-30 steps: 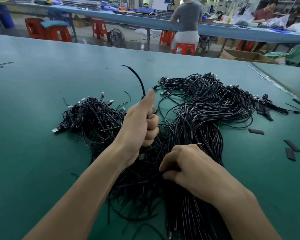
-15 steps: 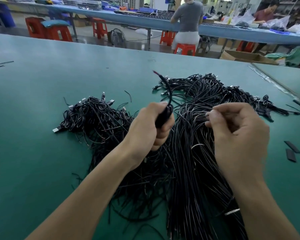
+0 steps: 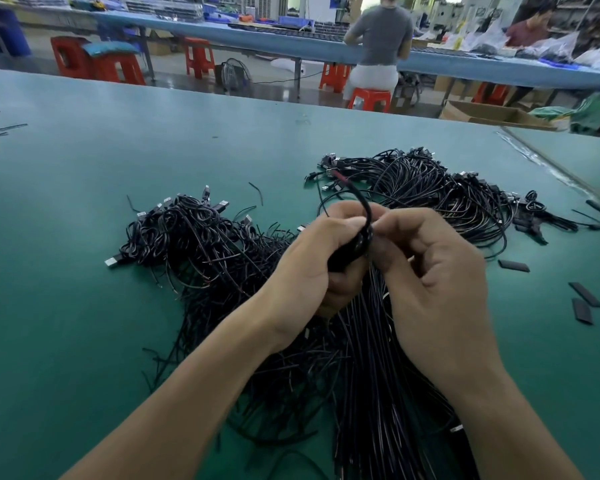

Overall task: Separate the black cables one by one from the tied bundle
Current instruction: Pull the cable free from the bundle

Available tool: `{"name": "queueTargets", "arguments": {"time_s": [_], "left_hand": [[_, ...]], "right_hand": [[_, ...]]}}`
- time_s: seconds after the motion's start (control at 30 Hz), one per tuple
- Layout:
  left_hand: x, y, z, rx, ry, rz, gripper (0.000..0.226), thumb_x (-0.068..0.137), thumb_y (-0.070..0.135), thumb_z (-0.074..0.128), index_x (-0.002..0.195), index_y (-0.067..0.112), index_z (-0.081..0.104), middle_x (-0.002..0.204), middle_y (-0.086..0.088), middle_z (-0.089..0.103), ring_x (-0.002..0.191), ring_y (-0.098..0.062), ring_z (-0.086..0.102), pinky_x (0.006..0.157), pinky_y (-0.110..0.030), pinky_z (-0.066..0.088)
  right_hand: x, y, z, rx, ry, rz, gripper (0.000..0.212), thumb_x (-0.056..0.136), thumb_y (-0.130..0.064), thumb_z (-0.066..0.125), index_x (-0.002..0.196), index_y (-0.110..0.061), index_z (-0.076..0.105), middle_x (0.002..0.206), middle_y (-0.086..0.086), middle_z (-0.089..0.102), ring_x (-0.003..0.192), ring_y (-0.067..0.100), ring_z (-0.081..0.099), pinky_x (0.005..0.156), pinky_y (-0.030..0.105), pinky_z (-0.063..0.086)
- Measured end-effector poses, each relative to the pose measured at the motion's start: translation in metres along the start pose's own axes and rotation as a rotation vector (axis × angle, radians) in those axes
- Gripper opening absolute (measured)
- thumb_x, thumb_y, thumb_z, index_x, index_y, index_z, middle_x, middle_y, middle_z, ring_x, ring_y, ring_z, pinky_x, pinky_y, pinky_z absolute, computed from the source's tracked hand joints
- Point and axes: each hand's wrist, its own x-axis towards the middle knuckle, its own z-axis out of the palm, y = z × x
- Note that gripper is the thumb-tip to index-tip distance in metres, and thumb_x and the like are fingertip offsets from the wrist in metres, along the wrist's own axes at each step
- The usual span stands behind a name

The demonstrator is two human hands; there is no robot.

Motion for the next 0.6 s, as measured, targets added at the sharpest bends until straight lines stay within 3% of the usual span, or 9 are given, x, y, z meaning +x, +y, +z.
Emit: {"name": "queueTargets", "arguments": {"time_s": [0.1, 0.2, 0.33, 0.47, 0.6], "left_hand": [[0.002, 0.002, -0.002, -0.024, 0.045, 0.044, 0.041, 0.096, 0.037, 0.03, 0.111, 0.026, 0.067, 0.046, 0.011, 0.022, 0.039, -0.01, 0.013, 0.043, -0.014, 0.015], [0.004, 0.0, -0.002, -0.028, 0.154, 0.032, 0.05, 0.108, 0.041, 0.028, 0.095, 0.024, 0.074, 0.046, 0.01, 0.024, 0.04, -0.01, 0.014, 0.043, -0.014, 0.018], [0.005, -0.005, 0.003, 0.056, 0.304, -0.054, 0.057, 0.107, 0.045, 0.036, 0.056, 0.023, 0.051, 0.043, 0.007, 0.03, 0.035, -0.009, 0.02, 0.04, -0.014, 0.02], [0.003, -0.008, 0.0, 0.116, 0.211, -0.259, 0.06, 0.105, 0.047, 0.038, 0.051, 0.024, 0.047, 0.045, 0.009, 0.029, 0.036, -0.007, 0.021, 0.037, -0.014, 0.02], [0.001, -0.007, 0.003, 0.092, 0.073, -0.397, 0.057, 0.098, 0.046, 0.031, 0.047, 0.023, 0.044, 0.046, 0.01, 0.025, 0.039, -0.009, 0.017, 0.039, -0.015, 0.017]], "right_hand": [[0.001, 0.002, -0.006, -0.141, -0.068, -0.007, 0.017, 0.09, -0.01, 0.064, 0.088, -0.027, 0.065, 0.082, -0.015, 0.067, 0.068, 0.002, 0.056, 0.062, 0.008, 0.038], [0.002, 0.001, -0.011, -0.237, -0.129, -0.093, 0.011, 0.087, -0.016, 0.065, 0.088, -0.027, 0.066, 0.091, -0.018, 0.064, 0.077, 0.0, 0.055, 0.069, 0.008, 0.036], [0.001, 0.002, -0.013, -0.43, -0.188, -0.231, 0.007, 0.09, -0.019, 0.066, 0.092, -0.02, 0.072, 0.093, -0.011, 0.059, 0.091, 0.011, 0.053, 0.079, 0.017, 0.04], [0.002, -0.001, -0.018, -0.593, -0.259, -0.309, 0.006, 0.089, -0.023, 0.066, 0.09, -0.023, 0.071, 0.111, -0.011, 0.054, 0.102, 0.008, 0.041, 0.089, 0.018, 0.035], [0.005, -0.005, -0.022, -0.466, -0.317, -0.214, 0.006, 0.087, -0.019, 0.064, 0.087, -0.024, 0.064, 0.125, -0.015, 0.059, 0.122, 0.001, 0.047, 0.102, 0.021, 0.035]]}}
